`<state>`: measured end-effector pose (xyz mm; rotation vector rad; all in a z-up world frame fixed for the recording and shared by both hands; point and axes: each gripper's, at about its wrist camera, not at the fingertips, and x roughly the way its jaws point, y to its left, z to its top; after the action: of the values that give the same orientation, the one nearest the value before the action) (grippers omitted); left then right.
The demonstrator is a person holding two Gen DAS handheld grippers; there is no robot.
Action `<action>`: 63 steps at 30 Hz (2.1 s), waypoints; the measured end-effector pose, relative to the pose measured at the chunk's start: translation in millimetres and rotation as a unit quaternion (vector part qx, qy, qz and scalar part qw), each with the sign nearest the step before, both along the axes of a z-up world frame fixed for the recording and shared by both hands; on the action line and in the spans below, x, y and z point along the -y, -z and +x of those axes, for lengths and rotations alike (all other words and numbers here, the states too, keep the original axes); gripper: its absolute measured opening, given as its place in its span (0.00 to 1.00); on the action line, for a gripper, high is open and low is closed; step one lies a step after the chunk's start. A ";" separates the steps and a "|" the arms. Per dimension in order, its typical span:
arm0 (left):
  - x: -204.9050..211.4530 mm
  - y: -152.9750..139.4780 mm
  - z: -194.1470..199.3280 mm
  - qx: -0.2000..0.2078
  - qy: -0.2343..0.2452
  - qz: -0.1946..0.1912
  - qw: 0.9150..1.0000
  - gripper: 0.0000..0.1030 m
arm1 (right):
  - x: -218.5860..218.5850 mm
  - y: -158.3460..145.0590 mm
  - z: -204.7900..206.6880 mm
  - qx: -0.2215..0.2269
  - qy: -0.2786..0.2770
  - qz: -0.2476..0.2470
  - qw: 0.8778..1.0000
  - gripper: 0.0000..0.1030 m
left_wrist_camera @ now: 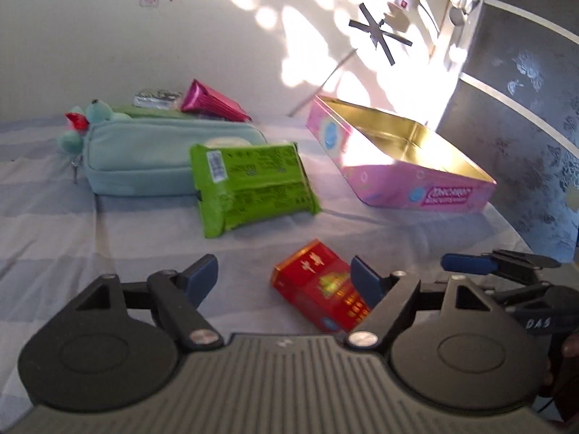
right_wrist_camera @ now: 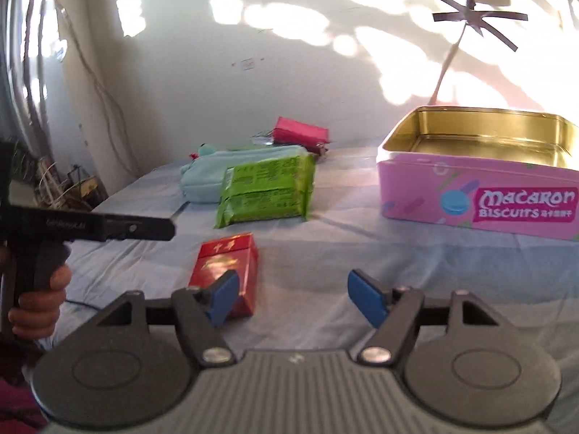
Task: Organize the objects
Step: 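Grasp the red cigarette pack with the left gripper and place it in the pink tin, then grasp the green snack packet with the left gripper and drop it into the pink tin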
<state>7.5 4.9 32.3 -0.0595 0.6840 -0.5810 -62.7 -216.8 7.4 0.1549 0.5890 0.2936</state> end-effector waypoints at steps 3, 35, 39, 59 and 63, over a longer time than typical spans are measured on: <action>6.1 7.0 3.3 -0.041 0.008 -0.006 0.999 0.68 | -23.6 7.7 0.6 -0.001 -0.044 -0.017 0.999 0.60; 265.6 -31.8 77.5 0.075 0.134 0.038 0.987 0.47 | 67.8 0.9 72.3 0.139 0.232 -0.171 0.947 0.64; 231.6 -42.4 64.9 0.089 0.117 0.014 0.989 0.47 | 63.0 1.2 51.3 0.159 0.237 -0.161 0.945 0.64; -35.1 33.2 35.9 0.020 -0.203 0.004 0.979 0.50 | -73.0 2.3 97.8 0.062 -0.003 -0.074 0.995 0.95; -34.2 32.0 32.1 0.029 -0.200 -0.008 0.979 0.51 | -67.5 11.6 148.1 -0.009 0.021 -0.029 0.999 0.91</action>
<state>39.7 39.1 0.3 -0.1904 0.5897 -0.1994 85.4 -149.3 -4.2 0.1145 0.6098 0.2349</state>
